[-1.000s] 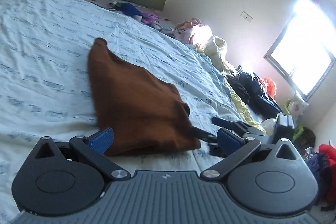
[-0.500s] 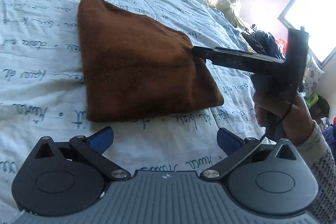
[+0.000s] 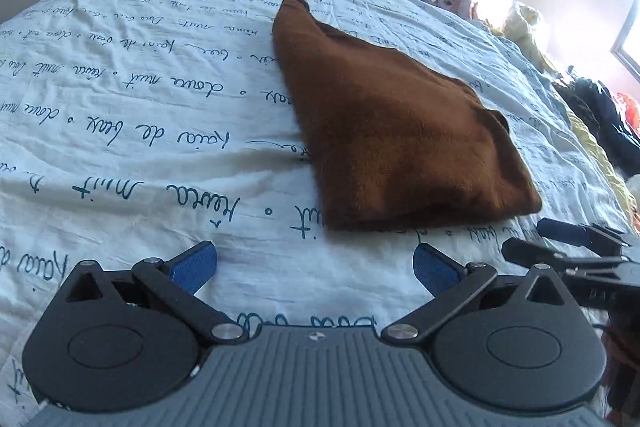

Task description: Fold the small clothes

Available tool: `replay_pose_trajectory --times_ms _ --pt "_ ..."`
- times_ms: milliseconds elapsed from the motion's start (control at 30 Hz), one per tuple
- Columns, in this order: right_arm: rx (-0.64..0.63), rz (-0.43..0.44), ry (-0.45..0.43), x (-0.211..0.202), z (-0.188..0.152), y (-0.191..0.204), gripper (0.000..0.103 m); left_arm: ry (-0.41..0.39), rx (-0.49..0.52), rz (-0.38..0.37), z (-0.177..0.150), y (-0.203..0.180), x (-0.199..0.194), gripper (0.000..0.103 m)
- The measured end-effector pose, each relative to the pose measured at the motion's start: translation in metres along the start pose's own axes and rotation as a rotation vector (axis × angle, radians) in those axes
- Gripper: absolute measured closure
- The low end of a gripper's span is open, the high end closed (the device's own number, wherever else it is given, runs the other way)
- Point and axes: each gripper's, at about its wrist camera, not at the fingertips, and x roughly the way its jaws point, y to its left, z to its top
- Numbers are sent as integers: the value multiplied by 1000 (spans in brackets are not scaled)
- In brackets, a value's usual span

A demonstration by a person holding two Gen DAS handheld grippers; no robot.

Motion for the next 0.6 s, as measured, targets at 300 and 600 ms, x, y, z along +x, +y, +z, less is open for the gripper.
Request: replay_pose_trajectory --times_ms 300,600 --pt "-15 -58 10 25 2 18 0 -19 52 157 0 -25 18 0" --pt "-46 -72 2 44 10 21 0 -96 92 194 -11 -33 21 0"
